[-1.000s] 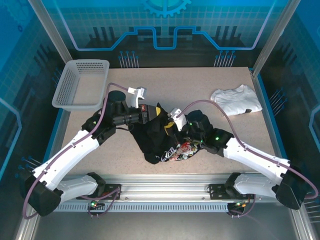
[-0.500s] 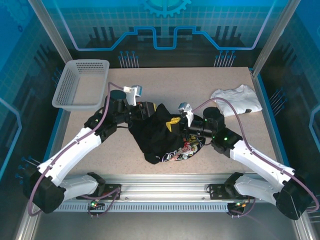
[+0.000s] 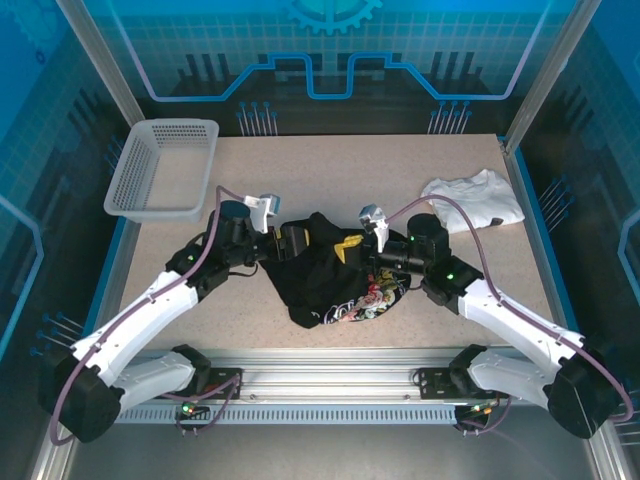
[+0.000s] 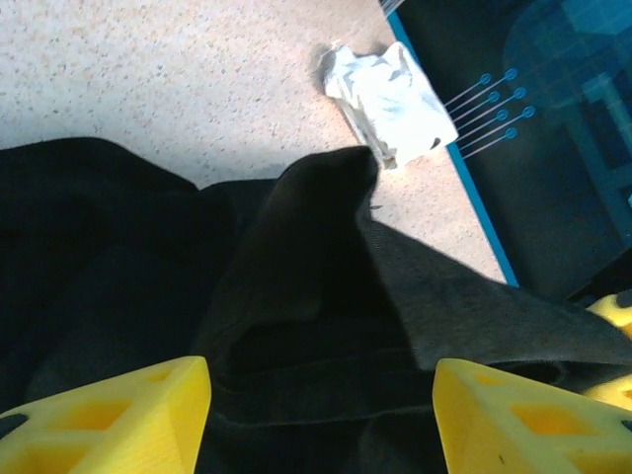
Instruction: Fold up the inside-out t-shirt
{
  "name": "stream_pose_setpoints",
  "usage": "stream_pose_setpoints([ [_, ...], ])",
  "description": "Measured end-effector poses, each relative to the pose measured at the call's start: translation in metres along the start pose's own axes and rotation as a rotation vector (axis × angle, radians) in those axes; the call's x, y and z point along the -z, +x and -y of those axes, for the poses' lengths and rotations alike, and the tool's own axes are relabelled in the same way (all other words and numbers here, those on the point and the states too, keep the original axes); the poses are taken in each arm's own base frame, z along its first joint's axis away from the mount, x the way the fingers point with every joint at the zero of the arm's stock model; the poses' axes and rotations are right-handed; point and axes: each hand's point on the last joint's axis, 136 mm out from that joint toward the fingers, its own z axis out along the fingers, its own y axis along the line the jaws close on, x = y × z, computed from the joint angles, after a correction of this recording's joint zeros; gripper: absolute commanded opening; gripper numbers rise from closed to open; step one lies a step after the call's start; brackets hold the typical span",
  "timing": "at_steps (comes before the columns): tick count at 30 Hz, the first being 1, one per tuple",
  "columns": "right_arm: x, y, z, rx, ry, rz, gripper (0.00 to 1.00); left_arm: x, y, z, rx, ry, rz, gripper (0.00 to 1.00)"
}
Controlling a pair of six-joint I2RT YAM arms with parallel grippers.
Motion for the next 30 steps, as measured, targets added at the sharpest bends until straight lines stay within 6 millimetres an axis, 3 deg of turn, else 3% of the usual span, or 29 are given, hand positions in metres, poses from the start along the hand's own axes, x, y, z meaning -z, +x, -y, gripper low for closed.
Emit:
stream_pose_setpoints([
  [4, 0.001, 0.0, -0.001, -0.003, -0.001, 0.003, 0.0, -0.02, 0.01, -0.015, 0.032, -0.035, -0.053, 0.63],
  [7, 0.004, -0.002, -0.003, 0.0, -0.003, 0.013, 0.0, -0.038, 0.018, -0.026, 0.061, -0.051, -0.092, 0.55],
  [11, 0.01, -0.004, -0.007, 0.009, -0.006, 0.029, 0.0, -0.058, 0.026, -0.033, 0.094, -0.041, -0.137, 0.28],
  [13, 0.013, -0.002, -0.009, 0.013, -0.007, 0.035, 0.0, -0.064, 0.026, -0.03, 0.098, -0.012, -0.141, 0.12],
  [15, 0.016, 0.002, -0.009, 0.017, -0.003, 0.036, 0.0, -0.065, 0.02, -0.023, 0.082, 0.025, -0.123, 0.02],
  [18, 0.018, 0.015, -0.006, 0.028, 0.017, 0.018, 0.14, -0.06, 0.005, -0.006, 0.023, 0.092, -0.067, 0.0],
  [22, 0.011, 0.037, -0.01, 0.062, 0.009, -0.051, 0.38, -0.036, -0.021, 0.028, -0.089, 0.199, 0.045, 0.0],
  [26, 0.01, 0.052, -0.016, 0.109, -0.003, -0.116, 0.45, -0.01, -0.037, 0.054, -0.202, 0.273, 0.131, 0.0],
  [30, 0.021, 0.038, -0.016, 0.174, 0.023, -0.099, 0.47, -0.003, -0.037, 0.062, -0.257, 0.299, 0.142, 0.0],
])
